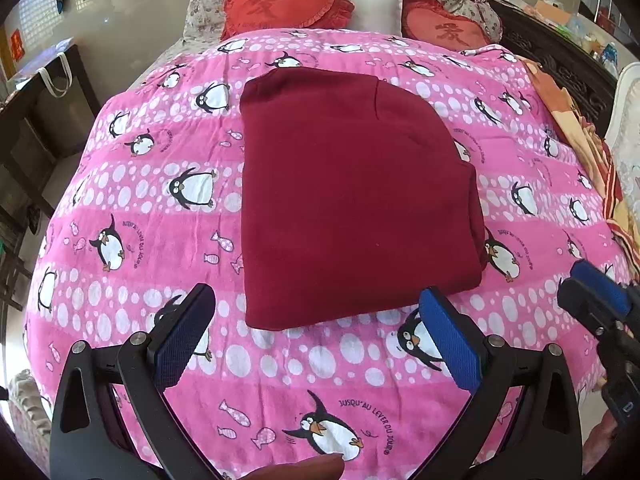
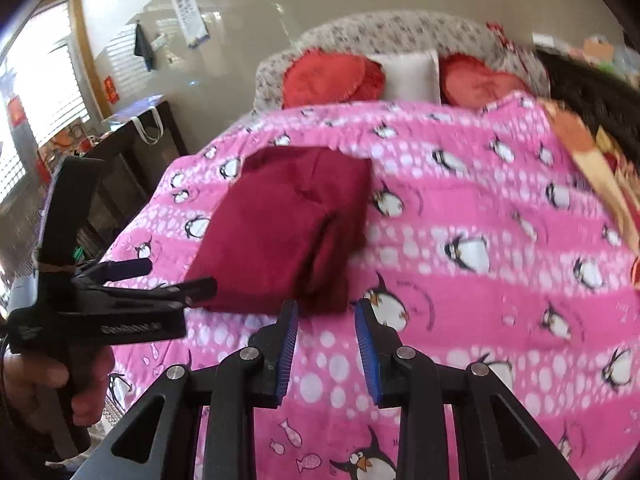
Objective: Fold small clothes
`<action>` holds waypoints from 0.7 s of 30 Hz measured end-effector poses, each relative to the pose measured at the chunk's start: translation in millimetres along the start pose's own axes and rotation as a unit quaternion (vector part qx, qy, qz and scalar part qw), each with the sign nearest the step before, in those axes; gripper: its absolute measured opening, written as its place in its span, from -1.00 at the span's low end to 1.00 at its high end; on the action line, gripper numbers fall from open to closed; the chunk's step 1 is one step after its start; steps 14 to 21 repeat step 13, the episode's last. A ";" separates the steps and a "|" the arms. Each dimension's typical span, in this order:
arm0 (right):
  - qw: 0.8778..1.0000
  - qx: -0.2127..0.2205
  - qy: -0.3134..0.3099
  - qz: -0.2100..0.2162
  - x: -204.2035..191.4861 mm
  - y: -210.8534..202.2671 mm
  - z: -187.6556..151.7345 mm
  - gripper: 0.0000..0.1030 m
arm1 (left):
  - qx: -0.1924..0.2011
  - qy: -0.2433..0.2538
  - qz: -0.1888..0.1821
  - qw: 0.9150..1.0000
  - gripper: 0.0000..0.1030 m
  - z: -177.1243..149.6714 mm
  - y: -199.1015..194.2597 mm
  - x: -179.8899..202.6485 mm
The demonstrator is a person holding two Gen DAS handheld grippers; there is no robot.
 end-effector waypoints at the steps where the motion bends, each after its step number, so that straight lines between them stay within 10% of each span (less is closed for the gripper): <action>1: 1.000 0.002 -0.001 0.003 -1.2 -1.1 0.5 -0.46 | -0.001 0.000 0.000 1.000 0.98 0.1 0.5 0.2; 21: 1.000 0.001 0.012 -0.001 5.3 0.7 -0.7 -0.46 | 0.016 0.003 -0.010 1.000 0.98 -3.4 -6.9 3.0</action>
Point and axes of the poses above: each gripper's, at about its wrist camera, not at the fingertips, and y roughly the way its jaws point, x to its right, z to its top, the point moved 1 cm from there along y, roughly the way its jaws point, and after that the axes turned 1 degree about -y, right-handed, at the moved point
